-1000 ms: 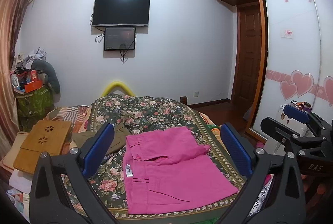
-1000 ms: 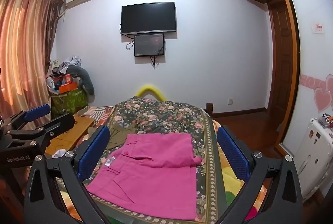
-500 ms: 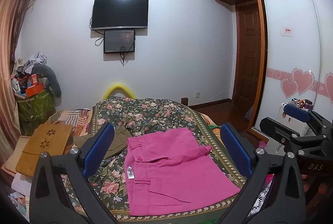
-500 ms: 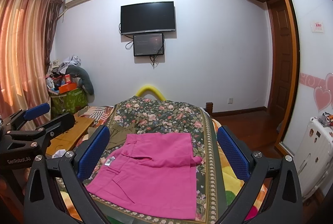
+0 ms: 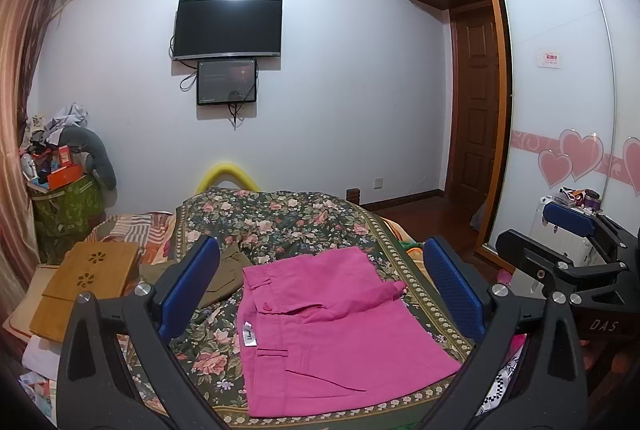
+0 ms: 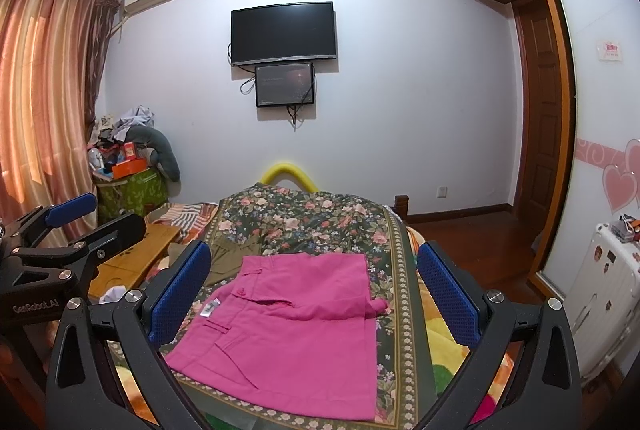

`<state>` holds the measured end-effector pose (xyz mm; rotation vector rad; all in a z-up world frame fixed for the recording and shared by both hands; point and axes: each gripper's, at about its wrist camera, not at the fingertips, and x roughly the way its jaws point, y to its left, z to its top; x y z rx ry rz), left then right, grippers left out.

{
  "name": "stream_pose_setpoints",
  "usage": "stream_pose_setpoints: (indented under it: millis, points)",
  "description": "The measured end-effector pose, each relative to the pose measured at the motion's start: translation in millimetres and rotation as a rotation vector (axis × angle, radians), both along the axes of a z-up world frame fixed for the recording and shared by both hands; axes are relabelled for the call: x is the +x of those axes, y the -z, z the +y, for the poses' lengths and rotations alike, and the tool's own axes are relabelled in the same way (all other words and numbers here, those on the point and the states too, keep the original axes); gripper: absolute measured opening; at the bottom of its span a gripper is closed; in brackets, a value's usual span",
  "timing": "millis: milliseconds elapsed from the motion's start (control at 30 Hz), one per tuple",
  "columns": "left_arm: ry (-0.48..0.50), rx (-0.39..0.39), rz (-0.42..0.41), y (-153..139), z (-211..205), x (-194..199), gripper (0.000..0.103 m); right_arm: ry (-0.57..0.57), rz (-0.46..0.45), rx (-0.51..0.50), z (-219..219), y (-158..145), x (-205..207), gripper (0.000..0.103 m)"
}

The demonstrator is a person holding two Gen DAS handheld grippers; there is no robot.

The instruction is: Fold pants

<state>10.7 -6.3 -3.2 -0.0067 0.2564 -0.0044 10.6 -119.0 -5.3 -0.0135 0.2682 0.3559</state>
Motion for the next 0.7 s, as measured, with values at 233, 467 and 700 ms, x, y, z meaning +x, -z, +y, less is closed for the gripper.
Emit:
stream_pose_setpoints:
  millis: [233, 467, 700]
  points:
    - [-0.004, -0.003, 0.002, 0, 0, 4, 0.103, 0.001, 0.002, 0.000, -1, 7, 3, 0.103]
    - [-0.001, -0.006, 0.002, 0, 2, 4, 0.103, 0.001, 0.013, 0.002, -5, 11, 4, 0.103]
    - [0.003, -0.002, 0.001, 0, 2, 5, 0.103, 0.001, 0.015, 0.000, -3, 9, 3, 0.103]
